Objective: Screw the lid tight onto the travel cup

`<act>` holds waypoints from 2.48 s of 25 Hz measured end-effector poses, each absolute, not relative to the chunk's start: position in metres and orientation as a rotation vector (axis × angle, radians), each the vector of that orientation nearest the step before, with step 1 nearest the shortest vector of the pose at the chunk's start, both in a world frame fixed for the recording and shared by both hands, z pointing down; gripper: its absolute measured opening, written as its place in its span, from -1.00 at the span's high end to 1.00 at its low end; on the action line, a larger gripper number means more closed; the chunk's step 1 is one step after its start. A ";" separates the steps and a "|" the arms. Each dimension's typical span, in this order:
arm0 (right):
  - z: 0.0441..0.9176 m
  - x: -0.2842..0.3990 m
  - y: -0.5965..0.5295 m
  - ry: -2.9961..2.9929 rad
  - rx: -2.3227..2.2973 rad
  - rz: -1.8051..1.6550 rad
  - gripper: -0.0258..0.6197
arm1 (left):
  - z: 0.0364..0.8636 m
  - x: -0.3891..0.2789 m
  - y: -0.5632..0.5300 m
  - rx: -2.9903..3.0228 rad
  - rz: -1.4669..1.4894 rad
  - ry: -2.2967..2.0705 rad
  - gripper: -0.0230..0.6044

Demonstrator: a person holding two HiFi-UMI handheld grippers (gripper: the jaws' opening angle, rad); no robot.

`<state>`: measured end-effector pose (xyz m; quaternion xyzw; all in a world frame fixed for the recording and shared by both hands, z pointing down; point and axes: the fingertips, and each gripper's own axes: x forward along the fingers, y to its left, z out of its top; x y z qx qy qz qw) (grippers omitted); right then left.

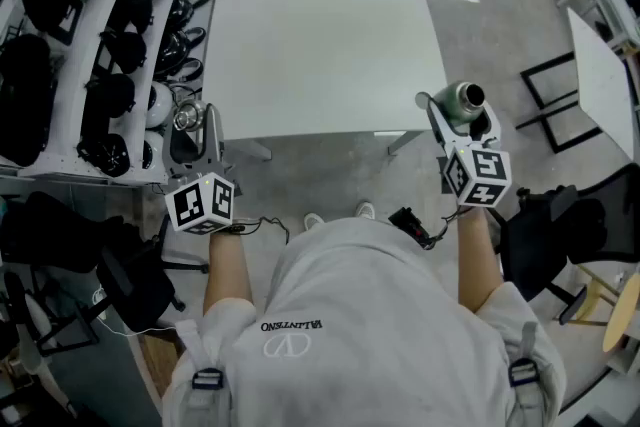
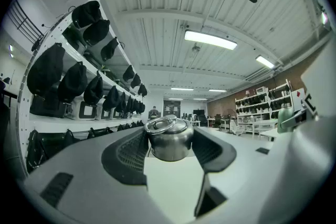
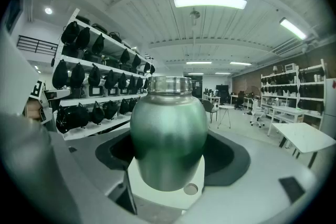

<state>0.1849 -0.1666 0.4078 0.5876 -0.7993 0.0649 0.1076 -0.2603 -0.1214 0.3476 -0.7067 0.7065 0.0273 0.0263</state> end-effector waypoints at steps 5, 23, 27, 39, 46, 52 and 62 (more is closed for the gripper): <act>0.407 0.186 -0.165 -2.357 1.722 0.195 -0.27 | 0.348 -0.257 -0.120 -2.186 0.085 2.177 0.11; 0.410 0.071 -0.156 -2.468 1.297 0.119 -0.27 | 0.291 -0.152 -0.138 -2.461 0.211 1.790 0.11; 0.410 0.042 -0.152 -2.495 1.198 0.083 -0.27 | 0.284 -0.105 -0.141 -2.577 0.191 1.615 0.11; 0.417 -0.007 -0.132 -2.530 1.030 0.053 -0.27 | 0.288 -0.011 -0.129 -2.825 0.076 1.230 0.11; 0.420 -0.014 -0.129 -2.531 1.009 0.058 -0.27 | 0.307 0.009 -0.124 -2.881 -0.014 1.156 0.11; 0.420 -0.019 -0.131 -2.535 1.002 0.063 -0.27 | 0.323 0.011 -0.126 -2.900 -0.114 1.154 0.11; 0.421 -0.020 -0.131 -2.551 0.998 0.092 -0.27 | 0.339 0.012 -0.126 -2.922 -0.164 1.140 0.10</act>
